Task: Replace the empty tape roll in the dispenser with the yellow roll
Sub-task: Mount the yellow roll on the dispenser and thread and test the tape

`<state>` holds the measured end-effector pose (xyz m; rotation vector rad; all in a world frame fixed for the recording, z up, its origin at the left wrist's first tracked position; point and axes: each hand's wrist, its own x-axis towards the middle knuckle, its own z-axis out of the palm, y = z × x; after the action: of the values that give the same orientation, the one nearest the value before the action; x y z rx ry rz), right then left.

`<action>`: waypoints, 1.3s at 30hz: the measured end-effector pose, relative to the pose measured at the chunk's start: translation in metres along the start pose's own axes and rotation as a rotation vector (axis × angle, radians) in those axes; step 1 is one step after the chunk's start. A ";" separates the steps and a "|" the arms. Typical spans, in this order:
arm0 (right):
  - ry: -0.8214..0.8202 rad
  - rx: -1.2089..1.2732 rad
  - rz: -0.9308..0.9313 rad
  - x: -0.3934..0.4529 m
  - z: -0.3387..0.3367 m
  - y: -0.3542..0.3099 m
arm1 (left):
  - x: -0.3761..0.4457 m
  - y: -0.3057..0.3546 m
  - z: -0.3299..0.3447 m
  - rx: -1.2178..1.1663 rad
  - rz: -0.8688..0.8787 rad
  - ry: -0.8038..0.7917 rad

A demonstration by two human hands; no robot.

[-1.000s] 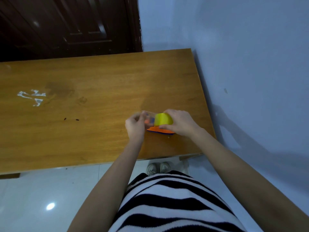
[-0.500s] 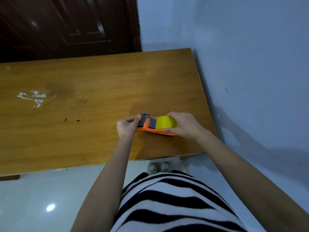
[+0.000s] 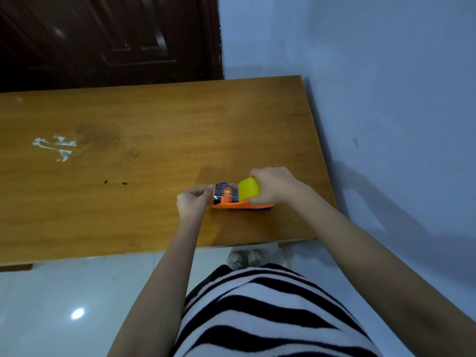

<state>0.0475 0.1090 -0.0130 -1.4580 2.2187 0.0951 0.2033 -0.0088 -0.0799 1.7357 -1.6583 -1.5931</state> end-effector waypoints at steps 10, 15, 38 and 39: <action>-0.065 -0.052 0.013 0.053 -0.013 -0.036 | -0.002 -0.014 0.001 -0.178 -0.037 -0.001; -0.221 -0.041 0.049 0.068 -0.001 -0.045 | -0.001 -0.017 0.003 -0.162 -0.052 0.021; -0.135 -0.024 0.051 0.077 0.018 -0.038 | 0.010 -0.018 0.009 0.014 0.003 0.058; -0.132 -0.025 0.041 0.076 0.018 -0.037 | 0.011 -0.017 0.009 0.025 0.008 0.060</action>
<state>0.0625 0.0341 -0.0539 -1.3790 2.1474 0.2275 0.2026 -0.0085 -0.1015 1.7690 -1.6615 -1.5083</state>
